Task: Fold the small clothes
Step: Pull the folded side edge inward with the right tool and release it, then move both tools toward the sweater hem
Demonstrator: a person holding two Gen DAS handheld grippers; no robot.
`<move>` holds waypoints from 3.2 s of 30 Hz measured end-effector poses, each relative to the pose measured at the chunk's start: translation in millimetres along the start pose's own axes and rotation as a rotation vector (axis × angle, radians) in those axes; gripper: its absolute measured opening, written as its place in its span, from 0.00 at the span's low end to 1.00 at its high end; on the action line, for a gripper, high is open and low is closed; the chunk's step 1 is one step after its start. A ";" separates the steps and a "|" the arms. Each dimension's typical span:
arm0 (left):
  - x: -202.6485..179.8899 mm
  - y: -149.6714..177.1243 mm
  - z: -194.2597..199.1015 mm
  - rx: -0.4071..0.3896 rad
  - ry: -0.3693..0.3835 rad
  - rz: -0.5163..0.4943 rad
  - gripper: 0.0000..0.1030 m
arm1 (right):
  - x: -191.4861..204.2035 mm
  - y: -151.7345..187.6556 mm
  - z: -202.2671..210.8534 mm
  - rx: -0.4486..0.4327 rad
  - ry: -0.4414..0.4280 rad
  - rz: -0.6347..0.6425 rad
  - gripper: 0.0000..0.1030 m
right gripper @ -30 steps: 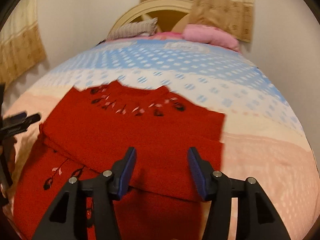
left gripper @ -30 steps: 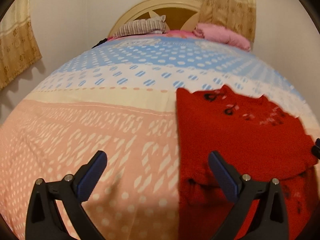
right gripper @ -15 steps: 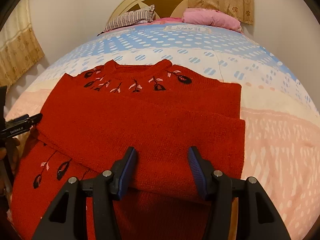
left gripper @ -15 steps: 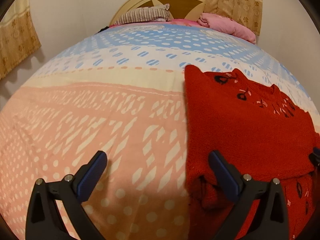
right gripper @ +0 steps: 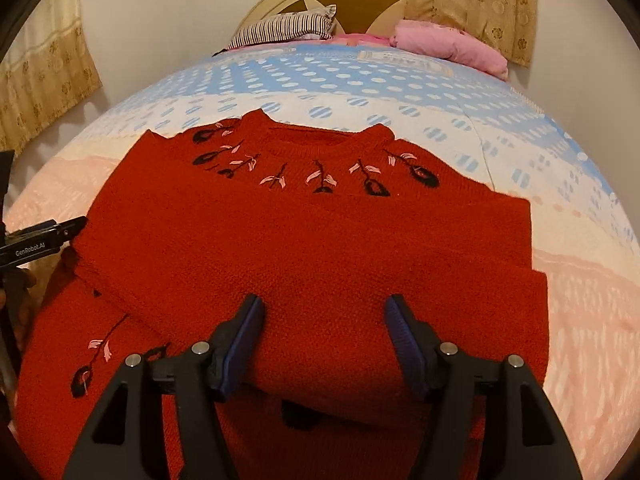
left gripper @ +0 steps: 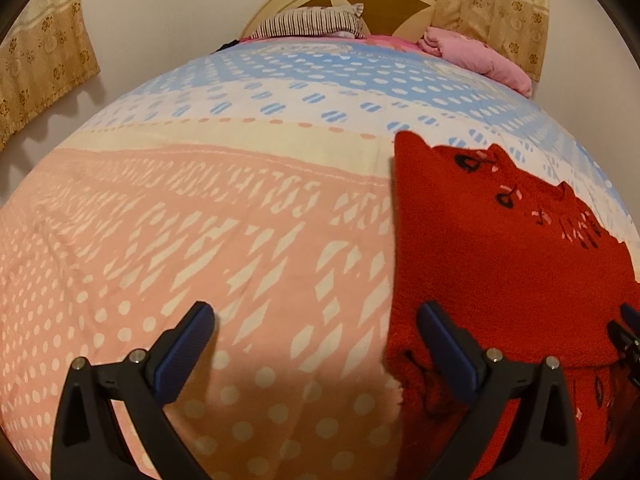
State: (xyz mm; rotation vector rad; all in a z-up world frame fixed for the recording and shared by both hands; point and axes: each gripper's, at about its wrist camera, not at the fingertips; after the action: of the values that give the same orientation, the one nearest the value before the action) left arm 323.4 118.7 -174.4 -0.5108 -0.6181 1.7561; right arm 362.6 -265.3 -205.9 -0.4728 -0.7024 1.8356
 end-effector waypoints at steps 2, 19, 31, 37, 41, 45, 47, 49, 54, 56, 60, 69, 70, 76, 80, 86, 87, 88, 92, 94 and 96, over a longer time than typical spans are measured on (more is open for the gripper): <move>-2.4 -4.5 7.4 -0.027 -0.006 -0.017 1.00 | -4.6 1.5 -0.6 -0.008 -0.023 -0.019 0.64; 4.7 -17.8 -25.6 0.069 0.066 0.007 1.00 | -33.3 6.0 15.1 -0.050 -0.105 -0.167 0.68; -3.3 12.6 37.8 -0.031 0.158 -0.040 0.93 | -44.4 29.8 41.9 -0.066 -0.061 -0.153 0.69; -12.9 24.6 83.3 -0.098 0.210 -0.092 0.93 | -38.0 36.6 55.4 -0.083 -0.061 -0.139 0.69; -19.8 35.7 96.4 -0.112 0.194 -0.131 0.93 | -31.4 48.3 56.7 -0.054 -0.051 -0.118 0.69; -24.6 50.9 101.2 -0.105 0.188 -0.154 0.93 | -29.0 62.1 62.5 -0.037 -0.053 -0.124 0.69; -25.1 57.2 101.7 -0.095 0.195 -0.149 0.93 | -27.7 69.0 67.2 -0.034 -0.050 -0.122 0.69; -25.3 62.0 102.0 -0.085 0.200 -0.144 0.93 | -25.8 74.5 71.2 -0.033 -0.049 -0.118 0.69; -25.1 74.6 107.7 -0.067 0.212 -0.139 0.93 | -22.4 87.9 81.1 -0.034 -0.047 -0.119 0.69; -23.9 79.7 113.2 -0.067 0.220 -0.138 0.93 | -21.5 92.3 84.7 -0.036 -0.048 -0.123 0.69; -21.0 88.8 121.8 -0.063 0.228 -0.135 0.93 | -17.9 101.5 91.9 -0.038 -0.045 -0.120 0.69; -12.1 115.0 140.0 -0.044 0.247 -0.137 0.93 | -8.4 118.5 109.4 -0.025 -0.042 -0.099 0.69; -11.5 117.3 141.3 -0.044 0.248 -0.140 0.93 | -6.8 121.3 111.8 -0.022 -0.045 -0.097 0.69; -2.8 131.7 147.8 -0.034 0.246 -0.148 0.93 | 2.5 137.2 120.9 -0.022 -0.032 -0.075 0.71; 4.0 138.4 152.6 -0.022 0.255 -0.136 0.93 | 3.2 147.3 125.4 -0.027 -0.037 -0.088 0.74; 11.1 159.0 160.7 0.018 0.300 -0.134 0.85 | 5.8 159.1 129.7 -0.023 -0.003 -0.078 0.75; 12.3 164.4 161.4 0.031 0.305 -0.134 0.83 | 7.8 160.7 130.1 -0.028 0.003 -0.068 0.76; 13.4 170.1 161.6 0.049 0.315 -0.135 0.82 | 9.6 162.6 130.8 -0.033 0.007 -0.059 0.77; 18.9 186.0 162.3 0.096 0.341 -0.114 0.69 | 13.1 169.5 134.2 -0.058 0.027 -0.042 0.77; 22.4 191.5 164.8 0.101 0.349 -0.097 0.66 | 13.3 172.1 136.6 -0.064 0.025 -0.043 0.77; 23.5 194.1 167.3 0.102 0.360 -0.090 0.65 | 13.0 175.9 138.9 -0.077 0.019 -0.035 0.77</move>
State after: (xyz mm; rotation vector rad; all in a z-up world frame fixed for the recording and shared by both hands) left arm 69.7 75.5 -171.3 -0.6970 -0.2912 1.5520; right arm 149.0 -333.0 -218.5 -0.5246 -0.7661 1.7736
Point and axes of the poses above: each gripper's, at about its wrist camera, not at the fingertips, and z roughly against the way its jaws point, x to its left, y to its underside
